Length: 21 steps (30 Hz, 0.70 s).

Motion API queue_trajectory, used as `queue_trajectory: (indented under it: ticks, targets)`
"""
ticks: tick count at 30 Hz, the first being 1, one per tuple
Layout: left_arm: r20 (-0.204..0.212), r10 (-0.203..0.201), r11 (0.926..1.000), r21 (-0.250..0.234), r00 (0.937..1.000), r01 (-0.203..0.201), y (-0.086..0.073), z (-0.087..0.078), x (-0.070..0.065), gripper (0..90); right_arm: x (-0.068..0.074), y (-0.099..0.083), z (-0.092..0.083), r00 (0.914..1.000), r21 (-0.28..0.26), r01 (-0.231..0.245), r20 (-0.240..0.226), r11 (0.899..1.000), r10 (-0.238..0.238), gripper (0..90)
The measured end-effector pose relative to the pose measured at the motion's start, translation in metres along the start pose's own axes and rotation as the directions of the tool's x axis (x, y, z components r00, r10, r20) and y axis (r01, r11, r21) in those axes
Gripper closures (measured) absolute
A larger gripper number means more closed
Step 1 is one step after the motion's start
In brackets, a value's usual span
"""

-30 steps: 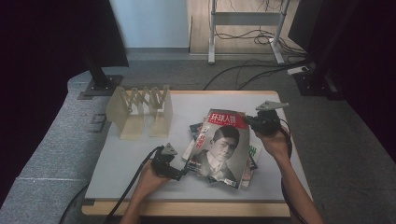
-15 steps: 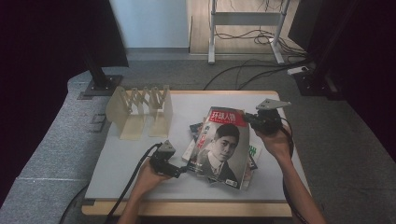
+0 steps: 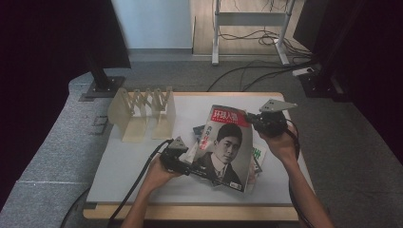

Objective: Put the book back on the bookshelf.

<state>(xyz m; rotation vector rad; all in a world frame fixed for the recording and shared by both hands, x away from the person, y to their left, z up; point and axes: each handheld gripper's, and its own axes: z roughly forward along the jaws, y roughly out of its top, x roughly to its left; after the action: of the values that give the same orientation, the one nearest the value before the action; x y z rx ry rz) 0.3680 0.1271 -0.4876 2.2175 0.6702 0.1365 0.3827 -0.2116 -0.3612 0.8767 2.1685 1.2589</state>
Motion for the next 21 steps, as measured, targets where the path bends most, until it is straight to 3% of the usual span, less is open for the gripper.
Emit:
queue_trajectory:
  ticks: [10, 16, 21]
  targets:
    - [0.012, 0.022, 0.9997, -0.002, 0.9997, -0.022, 0.02, 0.016, 0.009, 14.7, 0.006, 0.006, -0.008, 0.9995, -0.033, 0.028, -0.016, 0.999, -0.028, 85.0]
    - [0.073, 0.013, 0.9998, -0.018, 0.9972, -0.012, 0.025, 0.027, 0.018, 15.8, 0.009, 0.007, -0.012, 0.9984, -0.048, 0.049, -0.025, 0.998, -0.051, 85.0]
    - [0.116, 0.022, 0.9997, -0.009, 0.993, -0.021, 0.027, 0.031, 0.016, 17.2, 0.01, 0.007, -0.012, 0.9974, -0.057, 0.06, -0.038, 0.997, -0.062, 85.4]
